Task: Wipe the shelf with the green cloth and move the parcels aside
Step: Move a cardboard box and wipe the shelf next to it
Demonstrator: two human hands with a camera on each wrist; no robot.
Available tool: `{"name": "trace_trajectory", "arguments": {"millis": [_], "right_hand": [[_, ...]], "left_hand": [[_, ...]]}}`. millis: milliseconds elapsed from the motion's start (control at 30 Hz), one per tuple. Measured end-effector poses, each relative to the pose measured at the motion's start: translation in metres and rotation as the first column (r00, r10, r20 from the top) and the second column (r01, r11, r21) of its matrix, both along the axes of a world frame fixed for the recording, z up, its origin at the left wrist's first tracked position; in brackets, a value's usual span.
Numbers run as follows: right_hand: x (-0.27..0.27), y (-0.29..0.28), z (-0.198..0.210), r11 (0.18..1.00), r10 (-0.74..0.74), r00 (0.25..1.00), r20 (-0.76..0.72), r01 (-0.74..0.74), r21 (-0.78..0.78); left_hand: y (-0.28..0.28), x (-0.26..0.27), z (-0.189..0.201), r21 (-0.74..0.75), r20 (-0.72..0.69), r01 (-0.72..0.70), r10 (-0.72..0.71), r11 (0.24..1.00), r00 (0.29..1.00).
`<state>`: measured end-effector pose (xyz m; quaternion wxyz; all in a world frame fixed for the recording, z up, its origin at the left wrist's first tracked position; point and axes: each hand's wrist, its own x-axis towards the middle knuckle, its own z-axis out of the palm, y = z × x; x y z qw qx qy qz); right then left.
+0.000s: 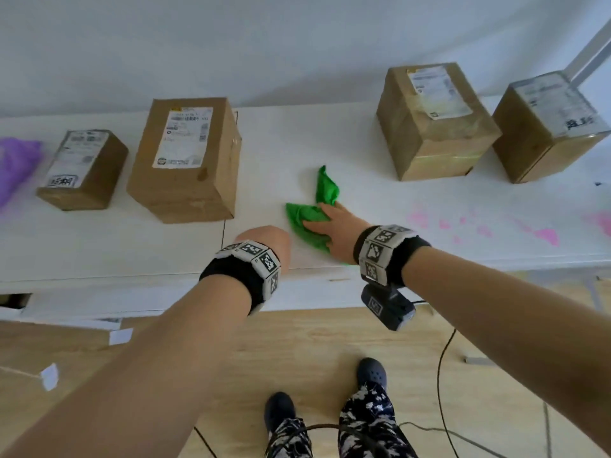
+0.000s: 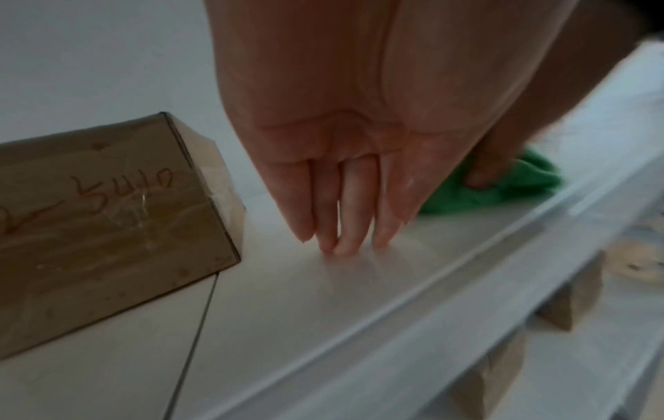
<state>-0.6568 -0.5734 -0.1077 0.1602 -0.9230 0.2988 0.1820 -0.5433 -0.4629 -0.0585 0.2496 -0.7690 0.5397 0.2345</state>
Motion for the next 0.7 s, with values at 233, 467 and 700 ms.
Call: {"name": "trace_trajectory", "arguments": {"millis": [233, 467, 700], "right_hand": [[0.005, -0.086, 0.01, 0.997, -0.047, 0.997, -0.055, 0.044, -0.064], [0.044, -0.118, 0.018, 0.981, -0.081, 0.994, -0.077, 0.066, -0.184], [0.036, -0.11, 0.002, 0.99, 0.095, 0.992, -0.078, -0.102, -0.094]], "left_hand": [[-0.037, -0.012, -0.004, -0.102, -0.004, -0.151, 0.151, 0.983, 0.988], [-0.063, -0.007, -0.017, -0.196, -0.106, -0.299, 0.283, 0.934, 0.953], [-0.086, 0.016, -0.017, -0.208, -0.093, -0.389, 0.378, 0.897, 0.921]]}}
